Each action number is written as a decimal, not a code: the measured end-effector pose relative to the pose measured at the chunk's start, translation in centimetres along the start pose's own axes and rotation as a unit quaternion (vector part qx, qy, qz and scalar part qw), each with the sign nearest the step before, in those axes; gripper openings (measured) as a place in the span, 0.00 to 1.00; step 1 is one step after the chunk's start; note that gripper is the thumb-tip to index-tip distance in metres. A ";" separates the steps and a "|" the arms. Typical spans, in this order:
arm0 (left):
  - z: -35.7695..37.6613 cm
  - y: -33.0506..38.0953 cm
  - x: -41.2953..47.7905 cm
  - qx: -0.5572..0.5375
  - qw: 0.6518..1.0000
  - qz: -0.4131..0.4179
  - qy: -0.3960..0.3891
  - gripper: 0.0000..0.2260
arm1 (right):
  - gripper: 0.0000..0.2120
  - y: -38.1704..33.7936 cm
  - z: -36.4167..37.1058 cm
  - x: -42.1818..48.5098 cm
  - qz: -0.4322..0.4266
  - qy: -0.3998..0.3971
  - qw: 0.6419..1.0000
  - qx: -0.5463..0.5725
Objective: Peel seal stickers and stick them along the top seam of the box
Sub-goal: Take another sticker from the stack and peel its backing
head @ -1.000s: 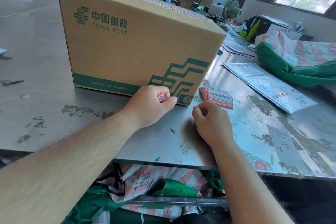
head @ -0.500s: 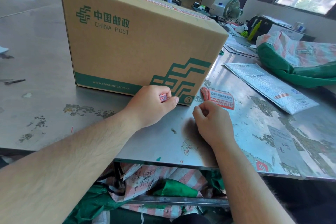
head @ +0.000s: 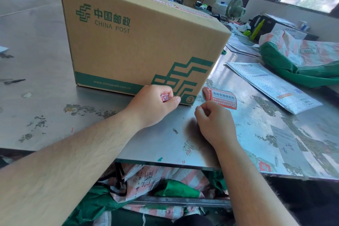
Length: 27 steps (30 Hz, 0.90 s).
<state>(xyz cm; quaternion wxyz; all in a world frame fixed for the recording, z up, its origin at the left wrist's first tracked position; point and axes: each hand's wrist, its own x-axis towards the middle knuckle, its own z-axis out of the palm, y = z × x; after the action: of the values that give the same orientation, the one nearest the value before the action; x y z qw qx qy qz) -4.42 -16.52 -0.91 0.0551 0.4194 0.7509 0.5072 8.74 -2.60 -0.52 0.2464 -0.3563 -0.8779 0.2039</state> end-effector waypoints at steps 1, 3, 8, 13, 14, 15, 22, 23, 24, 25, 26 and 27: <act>0.0 0.0 0.0 0.000 1.000 0.000 0.000 0.18 | 0.08 0.0 0.0 0.0 0.000 0.001 1.000 0.000; 0.0 0.0 0.0 0.000 1.000 0.001 0.000 0.19 | 0.08 0.0 0.0 0.0 -0.002 0.001 1.000 -0.001; -0.1 0.0 0.0 0.000 1.000 0.003 -0.001 0.19 | 0.09 0.0 0.0 0.0 -0.004 0.001 1.000 -0.005; 0.0 0.0 0.0 0.002 1.000 0.004 -0.002 0.19 | 0.08 -0.1 0.0 0.0 -0.005 0.000 1.000 -0.005; 0.0 0.0 0.0 0.003 1.000 0.005 -0.002 0.19 | 0.08 -0.1 0.0 0.0 -0.005 -0.001 1.000 -0.005; 0.0 0.0 0.0 0.004 1.000 0.004 -0.002 0.19 | 0.08 0.0 0.0 0.0 -0.004 0.000 1.000 -0.004; 0.0 -0.1 0.1 0.002 1.000 0.001 -0.004 0.19 | 0.09 0.0 0.1 0.0 -0.002 0.004 1.000 -0.005; 0.0 -0.1 0.1 0.002 1.000 0.001 -0.005 0.19 | 0.09 0.0 0.1 0.0 -0.003 0.004 1.000 -0.004; 0.0 -0.1 0.1 0.003 1.000 0.001 -0.005 0.19 | 0.09 0.0 0.1 0.0 -0.003 0.004 1.000 -0.003; 0.0 -0.1 0.1 0.003 1.000 0.001 -0.005 0.19 | 0.09 0.0 0.1 0.0 -0.004 0.004 1.000 -0.003; 0.0 -0.1 0.1 0.003 1.000 0.002 -0.005 0.19 | 0.09 0.0 0.1 0.0 -0.005 0.005 1.000 -0.003; 0.0 -0.2 0.1 0.003 1.000 0.002 -0.006 0.19 | 0.09 0.0 0.1 0.0 -0.005 0.005 1.000 -0.003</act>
<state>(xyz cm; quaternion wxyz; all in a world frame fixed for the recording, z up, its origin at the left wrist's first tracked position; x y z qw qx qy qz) -4.56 -16.46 -1.01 0.0575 0.4238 0.7511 0.5029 8.73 -2.63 -0.58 0.2504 -0.3533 -0.8794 0.1979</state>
